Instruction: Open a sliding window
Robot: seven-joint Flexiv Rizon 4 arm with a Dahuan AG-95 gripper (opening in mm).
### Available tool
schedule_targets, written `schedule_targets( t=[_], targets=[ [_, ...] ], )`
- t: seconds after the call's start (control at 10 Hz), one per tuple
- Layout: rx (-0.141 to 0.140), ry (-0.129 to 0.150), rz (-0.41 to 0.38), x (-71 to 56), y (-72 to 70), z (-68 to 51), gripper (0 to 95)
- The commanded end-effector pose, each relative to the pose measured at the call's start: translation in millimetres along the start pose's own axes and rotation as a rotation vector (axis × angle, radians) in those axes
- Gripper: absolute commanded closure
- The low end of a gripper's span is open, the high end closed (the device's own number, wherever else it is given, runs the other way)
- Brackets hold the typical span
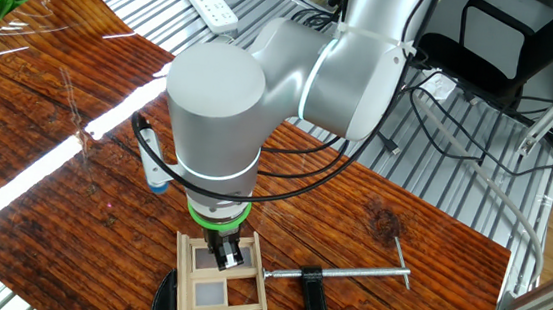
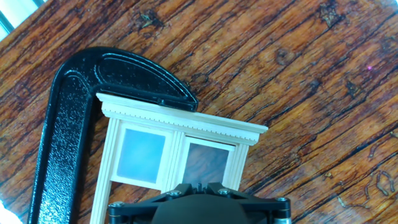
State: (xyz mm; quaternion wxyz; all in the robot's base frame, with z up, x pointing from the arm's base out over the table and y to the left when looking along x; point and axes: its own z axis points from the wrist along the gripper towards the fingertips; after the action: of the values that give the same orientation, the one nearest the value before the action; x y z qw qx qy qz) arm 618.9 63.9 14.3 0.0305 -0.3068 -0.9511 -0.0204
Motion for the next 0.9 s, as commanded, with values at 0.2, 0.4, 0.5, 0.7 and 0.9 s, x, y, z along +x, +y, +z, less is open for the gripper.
schedule_targets(
  t=[0.2,0.4,0.5,0.7,0.9],
  targets=[
    [0.000,0.000,-0.001,-1.4,0.5,0.2,95.0],
    [-0.001,0.000,0.000,-2.9,1.2,0.0,95.0],
    [0.000,0.001,0.000,-3.7,1.7,-0.1,95.0],
    [-0.001,-0.001,0.002,-4.1,1.7,0.1,95.0],
    [-0.002,-0.001,0.001,-4.1,1.6,0.2,95.0]
  ],
)
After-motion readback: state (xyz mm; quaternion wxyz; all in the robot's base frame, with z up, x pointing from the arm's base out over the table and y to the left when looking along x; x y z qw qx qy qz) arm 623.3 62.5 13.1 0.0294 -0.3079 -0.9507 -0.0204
